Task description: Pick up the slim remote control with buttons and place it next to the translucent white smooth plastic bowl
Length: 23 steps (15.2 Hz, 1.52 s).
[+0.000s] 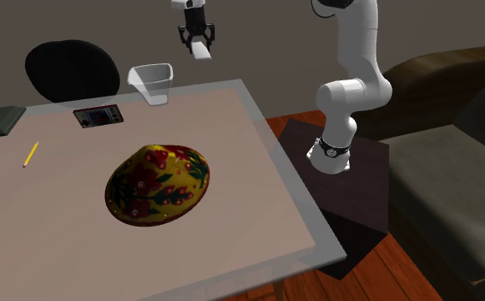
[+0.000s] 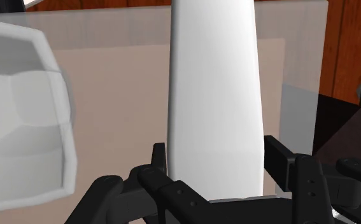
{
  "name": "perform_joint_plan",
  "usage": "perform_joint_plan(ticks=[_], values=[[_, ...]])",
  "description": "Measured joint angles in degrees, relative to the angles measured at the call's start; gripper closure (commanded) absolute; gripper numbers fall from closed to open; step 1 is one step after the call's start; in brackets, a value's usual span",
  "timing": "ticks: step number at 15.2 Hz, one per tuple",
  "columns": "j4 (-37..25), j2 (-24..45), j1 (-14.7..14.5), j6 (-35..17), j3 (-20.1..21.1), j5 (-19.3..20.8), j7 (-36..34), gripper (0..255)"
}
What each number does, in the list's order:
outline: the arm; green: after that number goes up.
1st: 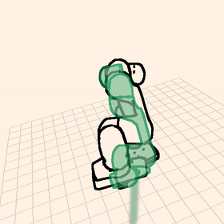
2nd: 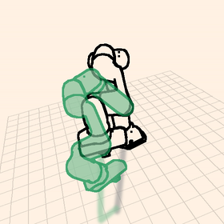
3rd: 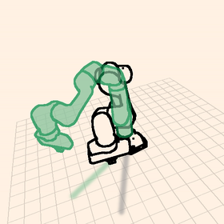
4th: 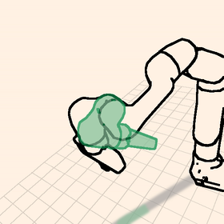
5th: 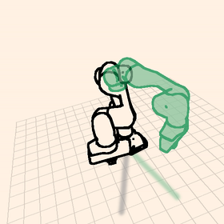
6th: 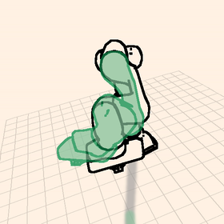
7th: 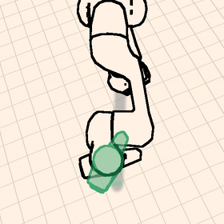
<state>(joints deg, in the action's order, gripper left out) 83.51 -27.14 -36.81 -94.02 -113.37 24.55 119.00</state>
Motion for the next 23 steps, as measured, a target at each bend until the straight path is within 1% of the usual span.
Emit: perform_joint_plan(ticks=[1, 3, 10, 18, 23], values=[[-0.6, -0.8, -0.7, 0.0, -0.6, 0.7, 0.0, 255], [0.1, -1.3, -0.8, -0.9, -1.0, 1.1, -0.1, 255], [5.3, -1.9, 0.5, -5.9, -1.3, 1.9, -0.8, 255], [10.3, -3.2, 1.0, -11.3, -2.3, 3.5, -2.0, 255], [12.8, -4.4, 0.6, -14.5, -3.4, 4.9, -3.0, 255]])
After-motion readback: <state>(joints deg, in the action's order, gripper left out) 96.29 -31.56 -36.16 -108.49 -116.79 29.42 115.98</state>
